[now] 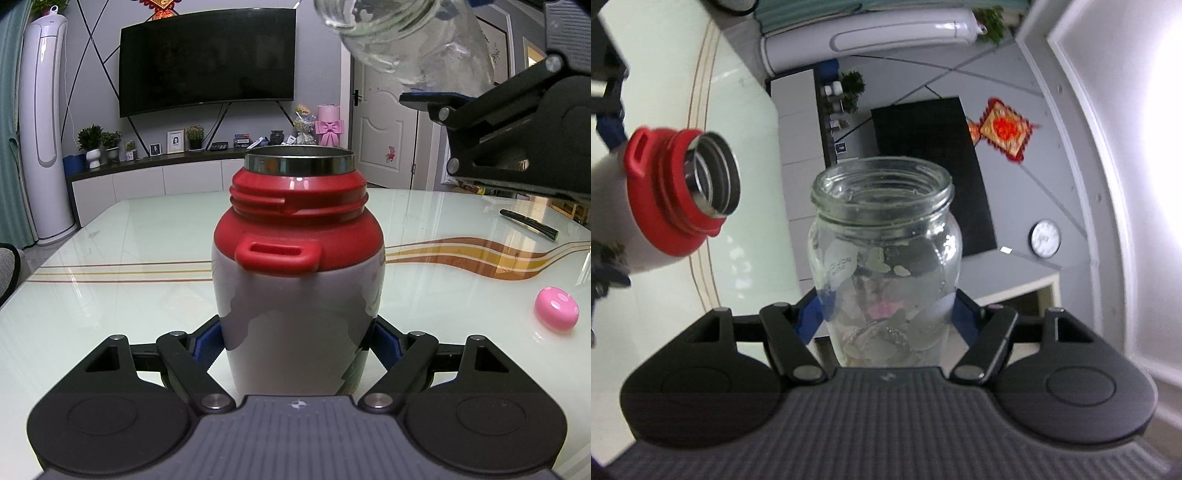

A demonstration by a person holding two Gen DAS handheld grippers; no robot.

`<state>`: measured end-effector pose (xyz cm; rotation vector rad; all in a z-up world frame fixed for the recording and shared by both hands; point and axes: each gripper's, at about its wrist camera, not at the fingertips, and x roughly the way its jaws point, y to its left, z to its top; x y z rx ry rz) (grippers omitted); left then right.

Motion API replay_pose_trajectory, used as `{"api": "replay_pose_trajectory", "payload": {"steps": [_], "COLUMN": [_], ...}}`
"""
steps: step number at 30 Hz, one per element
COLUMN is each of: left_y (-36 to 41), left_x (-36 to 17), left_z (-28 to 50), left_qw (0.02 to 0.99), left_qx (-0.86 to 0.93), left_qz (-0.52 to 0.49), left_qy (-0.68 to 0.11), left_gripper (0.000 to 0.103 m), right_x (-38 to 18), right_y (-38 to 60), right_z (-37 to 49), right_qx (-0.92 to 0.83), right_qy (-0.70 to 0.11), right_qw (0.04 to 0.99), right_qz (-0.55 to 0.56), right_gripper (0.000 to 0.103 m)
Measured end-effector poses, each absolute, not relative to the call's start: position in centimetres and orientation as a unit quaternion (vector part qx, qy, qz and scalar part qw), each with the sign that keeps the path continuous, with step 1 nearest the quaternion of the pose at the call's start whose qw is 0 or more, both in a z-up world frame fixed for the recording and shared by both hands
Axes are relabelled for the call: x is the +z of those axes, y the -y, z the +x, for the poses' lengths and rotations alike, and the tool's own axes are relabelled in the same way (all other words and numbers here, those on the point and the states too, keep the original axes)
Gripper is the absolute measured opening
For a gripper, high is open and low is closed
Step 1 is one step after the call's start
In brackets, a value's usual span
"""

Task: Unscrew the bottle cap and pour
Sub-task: 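Lift the jar off the thermos with the right gripper and turn it upright, then lower the upright jar onto the table beside the thermos with the right gripper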

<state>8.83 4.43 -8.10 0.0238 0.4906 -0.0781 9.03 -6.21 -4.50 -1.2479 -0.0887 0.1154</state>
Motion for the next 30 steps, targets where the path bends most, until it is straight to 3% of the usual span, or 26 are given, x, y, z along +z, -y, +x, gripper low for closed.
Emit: {"api": "replay_pose_trajectory", "payload": {"steps": [19, 30], "left_y": [-4.3, -4.4], "left_x": [-8.3, -8.3], "left_z": [8.6, 8.6], "left_qw": [0.969, 0.969], "left_qx": [-0.039, -0.038], "left_qz": [0.013, 0.013], "left_qy": [-0.242, -0.242], "left_gripper": [0.083, 0.083], "right_x": [-1.2, -2.1], "right_y": [10.3, 12.0], "right_z": [8.8, 8.6], "right_qx": [0.095, 0.104], "right_qy": [-0.116, -0.147], "right_qw": [0.95, 0.968], "right_qz": [-0.273, -0.174], "right_gripper": [0.07, 0.07]}}
